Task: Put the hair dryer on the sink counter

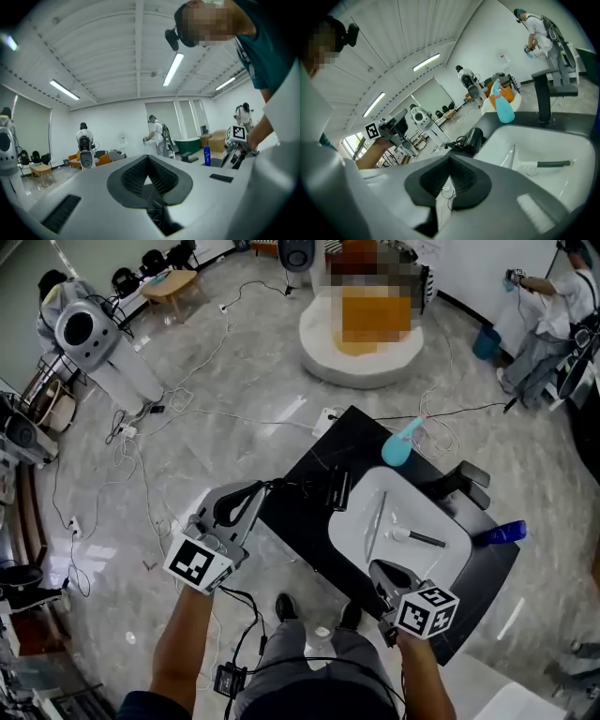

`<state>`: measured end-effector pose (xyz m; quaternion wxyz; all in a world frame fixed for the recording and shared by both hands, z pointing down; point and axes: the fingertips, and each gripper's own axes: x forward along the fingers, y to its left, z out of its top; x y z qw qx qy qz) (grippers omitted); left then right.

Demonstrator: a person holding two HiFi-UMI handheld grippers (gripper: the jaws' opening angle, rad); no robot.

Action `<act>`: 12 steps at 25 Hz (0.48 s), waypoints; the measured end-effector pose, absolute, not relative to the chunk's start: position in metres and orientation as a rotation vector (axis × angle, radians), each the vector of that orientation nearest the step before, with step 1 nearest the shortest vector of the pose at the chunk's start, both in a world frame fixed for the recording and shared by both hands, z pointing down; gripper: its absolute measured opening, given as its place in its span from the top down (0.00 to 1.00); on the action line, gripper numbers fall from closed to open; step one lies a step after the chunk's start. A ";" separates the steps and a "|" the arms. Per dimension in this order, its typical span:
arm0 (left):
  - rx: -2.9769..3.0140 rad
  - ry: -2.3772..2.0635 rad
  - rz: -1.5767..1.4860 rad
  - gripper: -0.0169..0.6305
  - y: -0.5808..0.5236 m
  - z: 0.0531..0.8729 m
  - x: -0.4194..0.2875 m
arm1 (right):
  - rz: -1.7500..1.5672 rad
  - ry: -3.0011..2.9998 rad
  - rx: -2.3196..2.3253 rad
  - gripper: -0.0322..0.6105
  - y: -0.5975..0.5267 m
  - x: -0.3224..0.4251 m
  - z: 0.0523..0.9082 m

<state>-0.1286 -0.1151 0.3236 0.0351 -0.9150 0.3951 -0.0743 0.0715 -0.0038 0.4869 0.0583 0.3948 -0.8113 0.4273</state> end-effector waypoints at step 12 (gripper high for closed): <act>-2.748 1.445 0.251 0.96 -0.034 0.173 -0.247 | 0.753 -2.799 1.103 0.94 -0.002 0.053 0.289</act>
